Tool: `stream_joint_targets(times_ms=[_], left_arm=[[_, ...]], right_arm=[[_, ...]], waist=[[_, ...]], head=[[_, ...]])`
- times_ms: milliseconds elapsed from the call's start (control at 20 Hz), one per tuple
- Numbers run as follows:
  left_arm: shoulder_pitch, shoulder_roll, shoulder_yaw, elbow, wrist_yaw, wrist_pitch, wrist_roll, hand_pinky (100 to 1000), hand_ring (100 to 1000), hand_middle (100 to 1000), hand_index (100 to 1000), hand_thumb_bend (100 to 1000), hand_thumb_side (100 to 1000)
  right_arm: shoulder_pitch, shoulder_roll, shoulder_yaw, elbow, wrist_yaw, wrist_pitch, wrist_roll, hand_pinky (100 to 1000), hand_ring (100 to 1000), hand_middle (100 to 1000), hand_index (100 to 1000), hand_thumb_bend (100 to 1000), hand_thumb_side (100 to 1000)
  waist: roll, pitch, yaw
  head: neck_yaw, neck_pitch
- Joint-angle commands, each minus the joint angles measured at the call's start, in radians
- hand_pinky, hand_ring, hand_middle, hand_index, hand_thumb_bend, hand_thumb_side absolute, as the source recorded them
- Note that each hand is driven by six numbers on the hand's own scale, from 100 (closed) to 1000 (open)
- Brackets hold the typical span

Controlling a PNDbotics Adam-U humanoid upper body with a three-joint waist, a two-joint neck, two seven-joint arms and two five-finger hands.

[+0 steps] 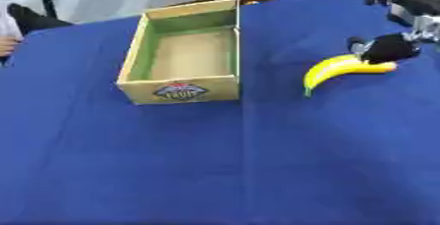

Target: Pick up objects on the table and place them in the box.

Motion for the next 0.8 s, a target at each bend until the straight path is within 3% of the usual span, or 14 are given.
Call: stream_joint_targets(times_ms=[50,400,800], left_arm=[[-0.013,0.013,-0.002,-0.02,-0.003,0.002,-0.002,367,684,713,755,100,884],[-0.02,0.014,-0.001,-0.02,-0.001,0.002,-0.001,370,684,714,756,100,885],[-0.03,0.014,0.0,-0.02,0.0,0.004,0.0,372,685,715,756,100,886]], right_arm=[[-0.015,-0.026,-0.004,-0.004,-0.012,0.006,0.0,794,956,999,1000,224,584],[-0.012,-0.027,-0.004,-0.001,-0.022,0.012,0.0,793,957,999,1000,225,578],[-0.012,-0.029,-0.005,-0.008,-0.047,0.015,0.0,793,964,998,1000,259,566]], waist=[[-0.01,-0.012,0.0],[-0.017,-0.01,0.005],[-0.025,-0.005,0.003]], head=[[0.007,0.011],[-0.02,0.01],[-0.096,-0.012]])
